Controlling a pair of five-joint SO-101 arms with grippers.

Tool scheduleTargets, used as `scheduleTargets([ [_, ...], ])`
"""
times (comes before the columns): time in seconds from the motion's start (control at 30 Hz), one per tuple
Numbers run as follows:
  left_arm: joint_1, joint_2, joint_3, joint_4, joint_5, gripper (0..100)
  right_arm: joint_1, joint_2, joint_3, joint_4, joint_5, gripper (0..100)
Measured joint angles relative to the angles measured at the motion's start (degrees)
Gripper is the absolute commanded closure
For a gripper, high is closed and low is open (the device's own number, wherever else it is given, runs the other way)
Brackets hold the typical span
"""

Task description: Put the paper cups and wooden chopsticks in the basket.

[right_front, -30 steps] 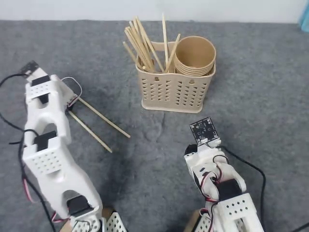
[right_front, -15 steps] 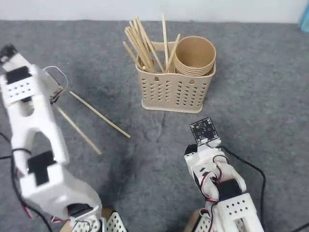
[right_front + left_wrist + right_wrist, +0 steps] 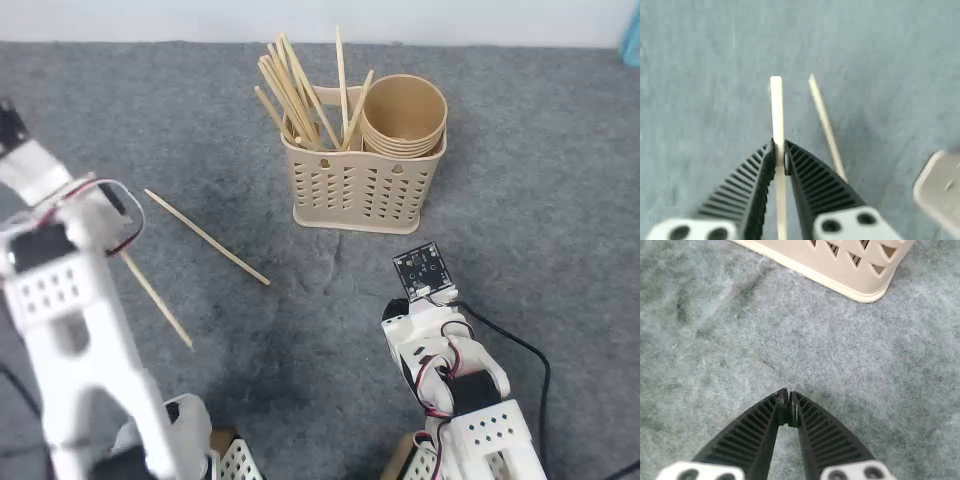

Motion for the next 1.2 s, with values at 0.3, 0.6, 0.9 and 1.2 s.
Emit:
scheduleTargets([
  [0.3,8.2,-20.2,4.9,-17.9,-0.4,99,0.0,0.0,0.0,0.0,0.0,99.1],
  [0.6,20.6,-24.7,5.1,-45.5,-0.4,99,0.0,0.0,0.0,0.0,0.0,99.1],
  [0.9,35.3,-24.4,5.0,-61.8,-0.4,99,0.0,0.0,0.0,0.0,0.0,99.1],
  [1.2,40.5,-5.7,-9.0,-62.3,-0.4,99,0.0,0.0,0.0,0.0,0.0,99.1],
])
